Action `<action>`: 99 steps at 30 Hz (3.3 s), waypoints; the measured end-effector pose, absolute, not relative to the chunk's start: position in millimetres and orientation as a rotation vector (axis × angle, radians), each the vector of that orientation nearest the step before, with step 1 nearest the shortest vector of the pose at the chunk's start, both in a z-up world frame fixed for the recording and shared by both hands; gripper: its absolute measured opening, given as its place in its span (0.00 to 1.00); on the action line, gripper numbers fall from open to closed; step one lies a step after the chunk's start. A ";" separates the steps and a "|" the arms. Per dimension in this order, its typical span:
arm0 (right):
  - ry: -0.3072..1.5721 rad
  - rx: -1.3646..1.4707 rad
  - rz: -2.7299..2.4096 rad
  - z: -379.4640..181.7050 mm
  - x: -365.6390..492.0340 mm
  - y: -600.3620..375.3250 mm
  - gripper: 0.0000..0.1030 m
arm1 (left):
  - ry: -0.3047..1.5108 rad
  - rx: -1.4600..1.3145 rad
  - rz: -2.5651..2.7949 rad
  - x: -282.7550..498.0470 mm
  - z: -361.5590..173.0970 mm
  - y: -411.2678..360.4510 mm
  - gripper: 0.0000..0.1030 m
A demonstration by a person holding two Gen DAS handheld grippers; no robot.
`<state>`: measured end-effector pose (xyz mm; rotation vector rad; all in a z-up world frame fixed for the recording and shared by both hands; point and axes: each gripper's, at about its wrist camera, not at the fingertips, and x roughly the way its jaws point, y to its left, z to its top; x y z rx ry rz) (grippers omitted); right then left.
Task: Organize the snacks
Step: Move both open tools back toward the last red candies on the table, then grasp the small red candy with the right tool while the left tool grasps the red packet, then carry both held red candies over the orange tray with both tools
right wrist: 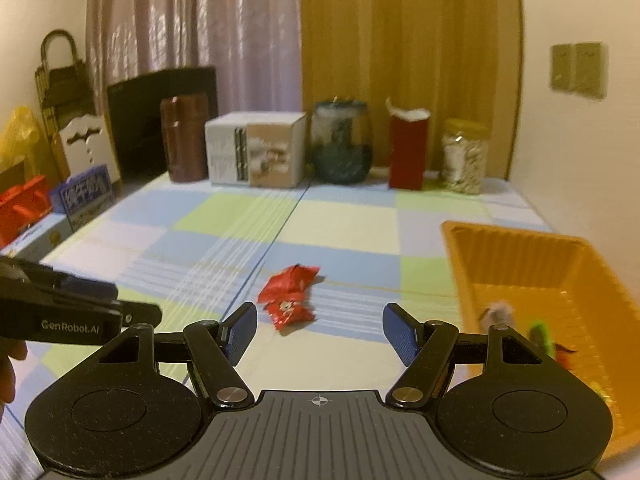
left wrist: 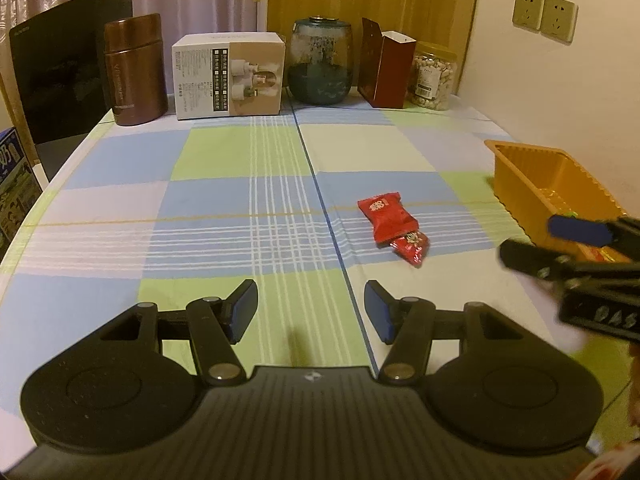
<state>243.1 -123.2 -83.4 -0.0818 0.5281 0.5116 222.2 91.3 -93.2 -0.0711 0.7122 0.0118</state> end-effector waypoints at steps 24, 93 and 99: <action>0.616 -0.198 0.615 -147.4 323.6 -65.0 0.44 | 0.746 -0.082 -0.038 272.9 -116.1 103.0 0.54; 0.582 0.000 0.364 -64.0 233.1 -162.3 0.26 | 0.739 -0.140 -0.063 229.0 -88.0 39.1 0.25; 0.578 0.014 0.346 -60.0 200.9 -177.6 0.26 | 0.724 -0.162 -0.048 197.1 -70.0 31.8 0.25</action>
